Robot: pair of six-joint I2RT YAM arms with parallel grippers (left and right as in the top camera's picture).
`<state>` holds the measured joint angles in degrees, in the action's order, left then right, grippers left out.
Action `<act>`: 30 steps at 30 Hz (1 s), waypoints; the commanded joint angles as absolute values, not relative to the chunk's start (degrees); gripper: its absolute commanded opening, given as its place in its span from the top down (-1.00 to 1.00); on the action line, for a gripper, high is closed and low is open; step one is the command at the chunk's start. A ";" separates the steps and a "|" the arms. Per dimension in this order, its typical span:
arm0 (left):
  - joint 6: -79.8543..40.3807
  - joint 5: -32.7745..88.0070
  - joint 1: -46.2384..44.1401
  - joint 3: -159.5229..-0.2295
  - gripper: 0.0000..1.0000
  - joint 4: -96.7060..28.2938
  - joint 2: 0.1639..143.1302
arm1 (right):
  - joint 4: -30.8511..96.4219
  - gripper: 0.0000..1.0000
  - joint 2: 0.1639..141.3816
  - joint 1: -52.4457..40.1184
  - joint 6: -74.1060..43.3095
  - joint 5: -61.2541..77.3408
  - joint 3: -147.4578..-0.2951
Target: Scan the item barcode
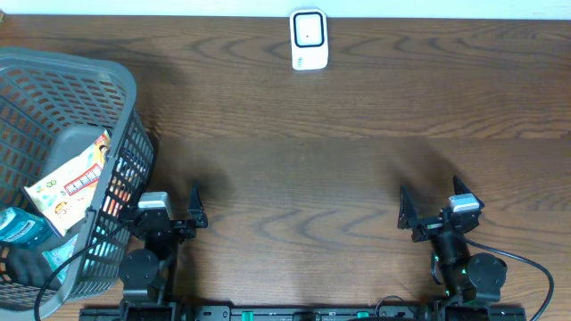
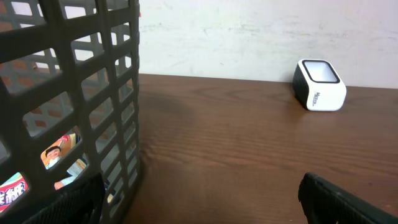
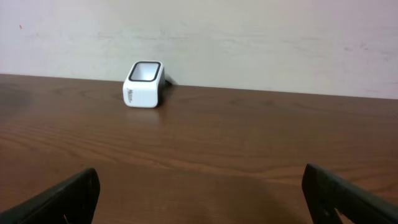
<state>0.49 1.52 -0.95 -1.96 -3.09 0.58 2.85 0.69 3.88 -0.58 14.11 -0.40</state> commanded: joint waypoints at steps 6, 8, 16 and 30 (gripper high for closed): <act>1.50 0.60 -0.71 -0.23 -0.98 -4.01 0.30 | 3.22 -0.99 0.32 3.75 0.08 13.61 -0.32; 1.50 0.60 -0.71 -0.23 -0.98 -4.01 0.27 | 3.22 -0.98 0.32 3.75 0.08 13.61 -0.32; -1.76 1.04 -0.71 -0.25 -0.98 -3.73 0.27 | 3.22 -0.99 0.32 3.75 0.08 13.61 -0.32; -4.36 23.24 -0.71 -9.04 -0.99 -3.81 1.63 | 3.22 -0.99 0.32 3.75 0.08 13.61 -0.32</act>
